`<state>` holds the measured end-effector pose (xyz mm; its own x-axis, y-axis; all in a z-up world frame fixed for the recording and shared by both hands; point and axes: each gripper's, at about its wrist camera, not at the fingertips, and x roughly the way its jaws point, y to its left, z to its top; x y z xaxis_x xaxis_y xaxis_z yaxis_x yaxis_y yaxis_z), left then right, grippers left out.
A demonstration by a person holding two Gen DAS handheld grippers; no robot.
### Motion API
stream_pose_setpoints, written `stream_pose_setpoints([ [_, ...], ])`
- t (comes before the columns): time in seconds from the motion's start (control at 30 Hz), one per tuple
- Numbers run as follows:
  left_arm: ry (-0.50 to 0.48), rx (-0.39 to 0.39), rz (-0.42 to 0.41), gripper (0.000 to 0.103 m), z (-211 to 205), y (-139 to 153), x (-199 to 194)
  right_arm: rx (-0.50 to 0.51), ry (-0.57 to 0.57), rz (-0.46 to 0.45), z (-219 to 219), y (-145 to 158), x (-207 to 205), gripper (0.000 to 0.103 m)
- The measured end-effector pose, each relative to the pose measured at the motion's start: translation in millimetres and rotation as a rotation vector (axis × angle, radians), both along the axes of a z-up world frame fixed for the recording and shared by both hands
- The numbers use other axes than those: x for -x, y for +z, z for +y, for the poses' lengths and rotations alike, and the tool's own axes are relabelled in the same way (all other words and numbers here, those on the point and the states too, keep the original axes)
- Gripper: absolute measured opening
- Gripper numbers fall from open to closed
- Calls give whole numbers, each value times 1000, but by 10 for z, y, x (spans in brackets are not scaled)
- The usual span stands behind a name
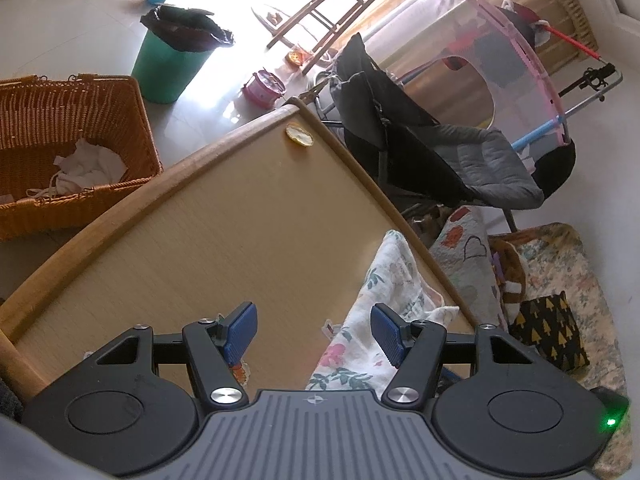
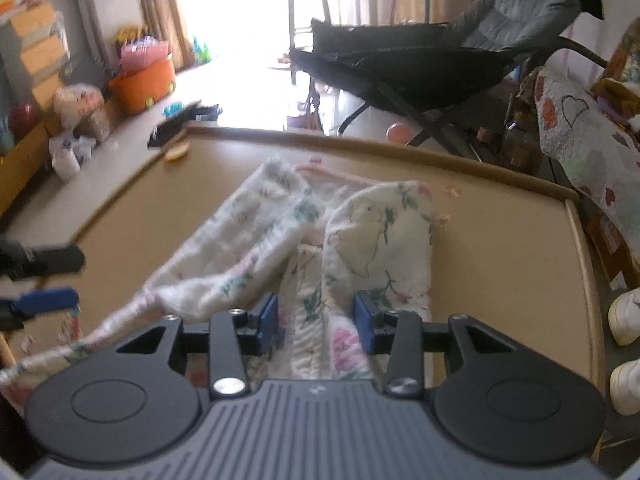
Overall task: Fold clothes
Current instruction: 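Fold the held shirt edge over and open the right gripper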
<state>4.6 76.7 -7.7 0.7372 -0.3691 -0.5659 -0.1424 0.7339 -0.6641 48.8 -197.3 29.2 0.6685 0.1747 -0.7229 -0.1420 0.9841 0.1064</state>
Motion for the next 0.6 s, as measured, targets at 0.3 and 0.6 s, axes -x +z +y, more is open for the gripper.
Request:
stream_pose_setpoints([
  [0.3,-8,-57,4,65,-23,38,60,52,-10,-104,-119,324,555,41],
  [0.6,-28,-118,-23,65,-65,150,235,20,-126,-89,-440,197,1068,41],
])
